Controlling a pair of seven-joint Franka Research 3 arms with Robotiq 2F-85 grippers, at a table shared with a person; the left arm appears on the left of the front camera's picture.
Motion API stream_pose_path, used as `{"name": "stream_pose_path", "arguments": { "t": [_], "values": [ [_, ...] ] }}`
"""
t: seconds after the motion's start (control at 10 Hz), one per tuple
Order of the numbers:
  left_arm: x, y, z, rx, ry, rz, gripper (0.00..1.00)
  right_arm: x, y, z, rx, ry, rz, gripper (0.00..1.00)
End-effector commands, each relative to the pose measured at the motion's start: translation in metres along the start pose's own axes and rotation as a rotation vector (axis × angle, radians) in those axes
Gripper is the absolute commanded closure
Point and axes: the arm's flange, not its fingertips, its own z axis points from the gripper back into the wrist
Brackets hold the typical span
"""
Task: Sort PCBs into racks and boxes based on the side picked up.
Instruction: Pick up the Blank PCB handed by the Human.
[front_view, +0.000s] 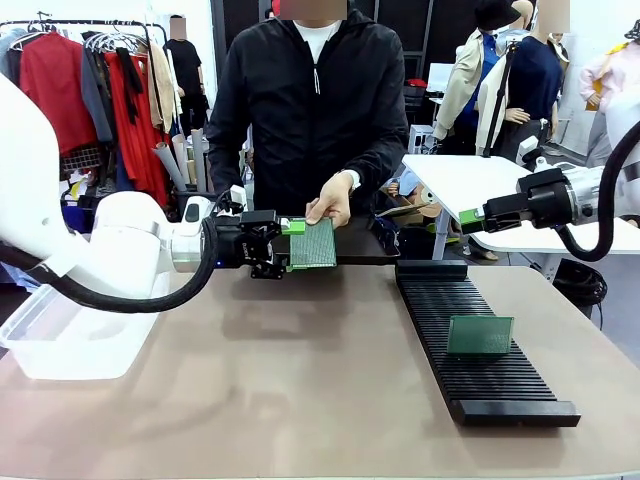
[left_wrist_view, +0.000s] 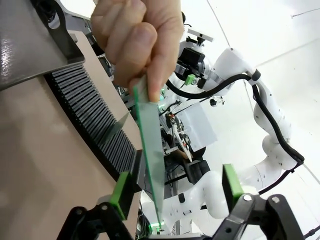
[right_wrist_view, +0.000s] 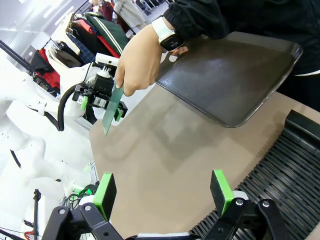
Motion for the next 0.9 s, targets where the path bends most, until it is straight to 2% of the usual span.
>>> {"name": "stream_pose_path", "arguments": {
  "t": [0.0,0.2,0.4,0.8],
  "values": [
    [0.0025,0.0045,-0.0085,-0.004,-0.028,-0.032,0.34,0.0006,0.0003,-0.0011,0.0,-0.017,0.017,0.0],
    [0.0038,0.0062,-0.0092,0.005,-0.033,-0.037,0.63,0.0006,0.0003,-0.0011,0.0,-0.017,0.017,0.0],
    [0.0052,0.0076,-0.0108,0.007,-0.039,-0.036,0.99,0.0006,0.0003,-0.0011,0.0,-0.017,0.017,0.0],
    [0.0066,0.0111,-0.0143,0.018,-0.053,-0.037,1.0,0.0006,0.0003,-0.0011,0.0,-0.017,0.017,0.0]
  ]
}}
